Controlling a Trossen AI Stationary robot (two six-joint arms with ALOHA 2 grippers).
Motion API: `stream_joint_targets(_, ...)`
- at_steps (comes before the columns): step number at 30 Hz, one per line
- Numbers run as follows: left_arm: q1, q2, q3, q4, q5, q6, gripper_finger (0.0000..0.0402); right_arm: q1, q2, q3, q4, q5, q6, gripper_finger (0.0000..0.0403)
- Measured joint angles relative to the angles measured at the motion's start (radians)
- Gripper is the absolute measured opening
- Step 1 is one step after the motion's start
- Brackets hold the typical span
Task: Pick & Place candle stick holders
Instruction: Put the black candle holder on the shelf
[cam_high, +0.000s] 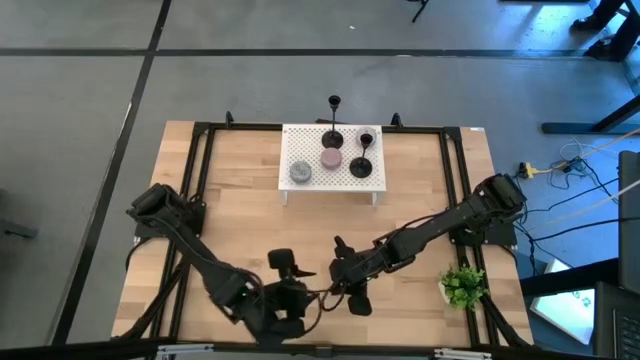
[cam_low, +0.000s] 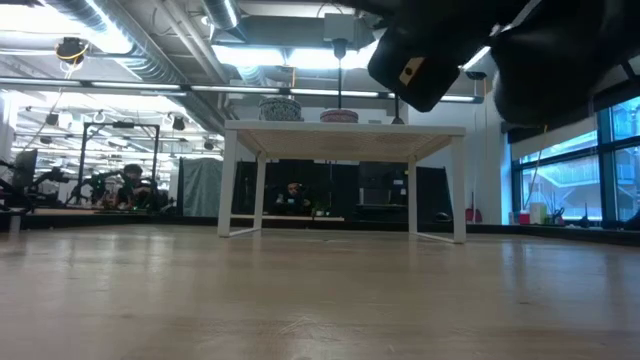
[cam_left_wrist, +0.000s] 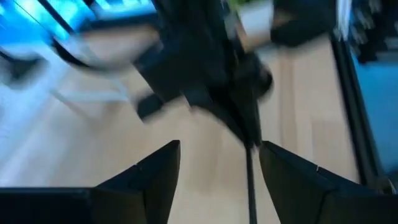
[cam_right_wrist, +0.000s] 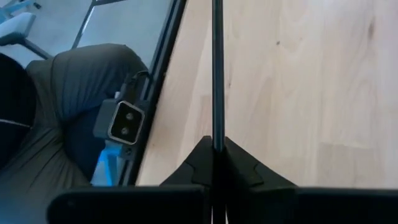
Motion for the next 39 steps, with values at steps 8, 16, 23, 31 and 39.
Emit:
stream_joint_targets(8, -0.103, -0.093, 0.000, 0.093, -0.269, 0.078, 0.0222, -0.018, 0.000, 0.000, 0.069, 0.066, -0.018, 0.0012)
stream_joint_targets(16, -0.295, -0.153, 0.000, 0.099, -0.576, 0.105, 0.0219, -0.020, 0.000, 0.000, 0.247, 0.090, -0.064, 0.0012)
stream_joint_targets(23, -0.459, -0.163, -0.021, 0.080, -0.743, -0.005, 0.0219, -0.020, 0.000, 0.000, 0.404, 0.128, -0.100, 0.0012)
stream_joint_targets(31, -0.528, -0.161, -0.135, 0.098, -0.743, -0.216, 0.0217, -0.010, 0.000, 0.000, 0.463, 0.146, -0.135, 0.0012)
stream_joint_targets(39, -0.531, -0.160, -0.255, 0.126, -0.743, -0.392, 0.0217, -0.010, -0.020, 0.000, 0.465, 0.153, -0.171, 0.0012)
